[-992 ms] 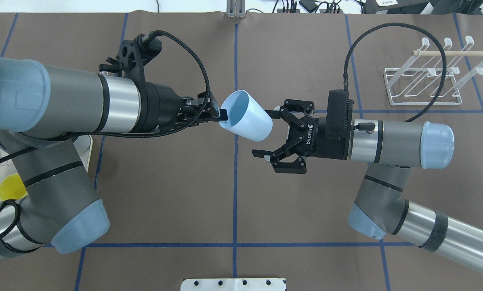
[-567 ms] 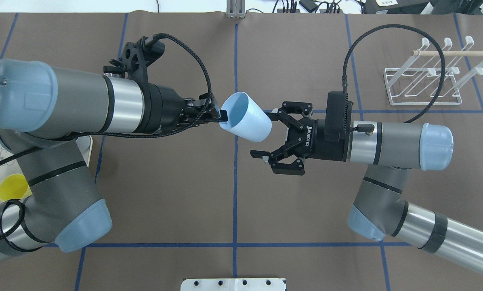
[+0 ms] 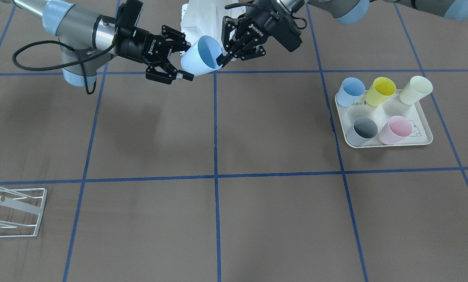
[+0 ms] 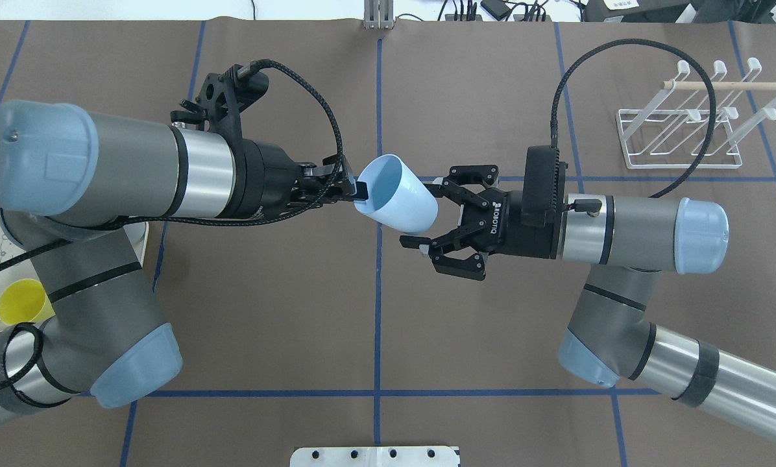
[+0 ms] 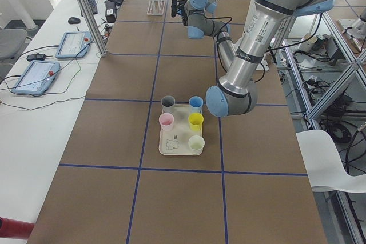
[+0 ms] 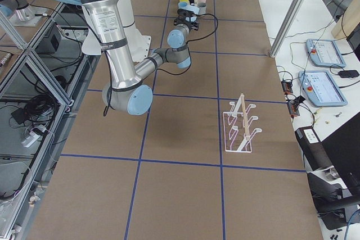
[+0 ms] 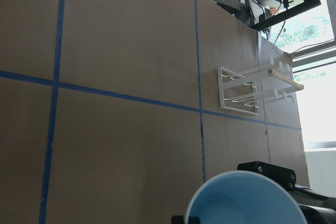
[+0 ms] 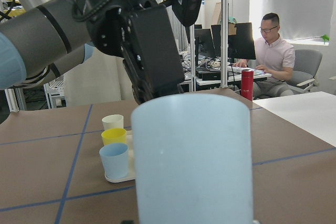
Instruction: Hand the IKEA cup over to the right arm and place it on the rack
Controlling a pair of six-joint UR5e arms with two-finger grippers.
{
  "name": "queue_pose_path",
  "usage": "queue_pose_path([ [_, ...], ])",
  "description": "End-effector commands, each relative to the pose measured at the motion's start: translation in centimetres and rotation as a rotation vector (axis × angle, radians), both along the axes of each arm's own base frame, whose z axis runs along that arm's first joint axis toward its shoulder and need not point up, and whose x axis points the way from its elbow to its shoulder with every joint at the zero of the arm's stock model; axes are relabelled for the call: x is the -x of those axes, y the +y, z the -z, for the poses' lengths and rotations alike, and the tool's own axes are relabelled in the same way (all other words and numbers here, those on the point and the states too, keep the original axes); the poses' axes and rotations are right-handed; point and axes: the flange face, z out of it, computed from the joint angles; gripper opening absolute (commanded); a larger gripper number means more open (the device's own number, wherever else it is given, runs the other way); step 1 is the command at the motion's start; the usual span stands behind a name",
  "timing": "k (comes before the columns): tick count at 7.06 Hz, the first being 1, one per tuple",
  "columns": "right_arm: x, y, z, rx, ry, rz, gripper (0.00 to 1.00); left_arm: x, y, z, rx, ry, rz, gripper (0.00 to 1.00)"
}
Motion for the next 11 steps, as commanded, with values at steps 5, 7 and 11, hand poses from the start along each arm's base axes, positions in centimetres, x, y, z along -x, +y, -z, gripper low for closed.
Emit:
queue_pose_path([
  [5,-0.2,-0.1,-0.8,0.013,0.015,-0.001,0.34,2.6,-2.1,-0.2,-0.055,-0.011,0.067,1.0],
  [7,-1.2,-3.0,-1.2,0.084,0.126,-0.051,0.25,4.6,-3.5,-1.8,-0.122,-0.233,0.077,1.0],
  [11,-12.8,-14.8,-3.3,0.188,0.523,-0.275,0.0,19.9,-5.2,-15.0,-0.395,-0.643,0.022,1.0],
])
